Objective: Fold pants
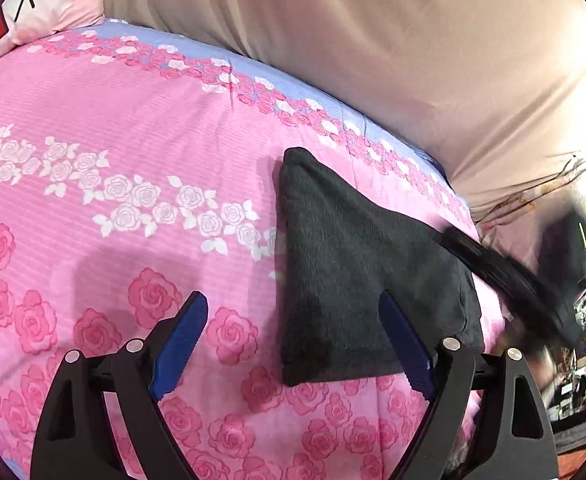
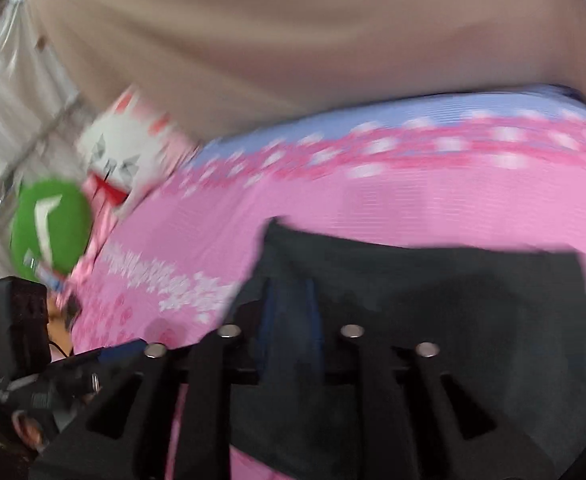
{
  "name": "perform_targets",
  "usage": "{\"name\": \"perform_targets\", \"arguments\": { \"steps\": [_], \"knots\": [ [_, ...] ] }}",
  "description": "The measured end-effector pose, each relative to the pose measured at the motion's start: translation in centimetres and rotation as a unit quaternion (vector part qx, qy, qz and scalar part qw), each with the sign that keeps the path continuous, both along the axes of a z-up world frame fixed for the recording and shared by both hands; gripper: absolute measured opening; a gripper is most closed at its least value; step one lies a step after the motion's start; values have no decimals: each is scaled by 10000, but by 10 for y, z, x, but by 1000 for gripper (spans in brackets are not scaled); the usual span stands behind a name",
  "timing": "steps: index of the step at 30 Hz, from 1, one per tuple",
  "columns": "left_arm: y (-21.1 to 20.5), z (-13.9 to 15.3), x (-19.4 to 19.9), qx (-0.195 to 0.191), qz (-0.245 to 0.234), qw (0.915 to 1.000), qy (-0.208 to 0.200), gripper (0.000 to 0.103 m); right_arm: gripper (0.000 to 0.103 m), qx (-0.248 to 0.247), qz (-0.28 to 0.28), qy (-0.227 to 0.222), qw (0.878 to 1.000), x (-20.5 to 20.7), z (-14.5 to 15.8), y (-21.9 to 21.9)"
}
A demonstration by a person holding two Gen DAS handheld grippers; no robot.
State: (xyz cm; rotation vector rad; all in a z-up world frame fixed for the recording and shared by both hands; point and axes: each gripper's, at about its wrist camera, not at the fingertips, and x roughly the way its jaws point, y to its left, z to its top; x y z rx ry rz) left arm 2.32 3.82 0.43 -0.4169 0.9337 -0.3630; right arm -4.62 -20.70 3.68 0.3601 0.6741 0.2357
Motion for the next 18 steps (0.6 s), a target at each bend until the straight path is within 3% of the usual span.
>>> {"name": "perform_targets", "arguments": {
  "steps": [1,4,6,9,11,13,15,18],
  "knots": [
    [-2,-4,5,-47,-18,10000,66,84,41,-9,-408,29,9992,-17,-4,-23],
    [-19,-21,19,-255,-173,9989,346,84,42,335,-1121,520,9918,-50,-33,-86],
    [-30,-30,21,-418,-255,9974,538,84,42,939,-998,746,9877,-58,-53,-104],
    [-42,-41,25,-726,-300,9944,711,85,45,1327,-762,716,9856,-57,-65,-104],
    [-45,-42,26,-925,-394,9922,732,85,58,1319,-652,612,9872,-54,-65,-97],
    [-43,-46,29,-1190,-356,9891,787,84,57,1012,-563,583,9916,-48,-61,-87],
    [-40,-47,32,-1343,-372,9865,858,81,49,770,-512,559,9941,-43,-56,-77],
    [-37,-50,34,-1492,-375,9833,977,81,52,739,-413,619,9945,-42,-56,-73]
  ]
}}
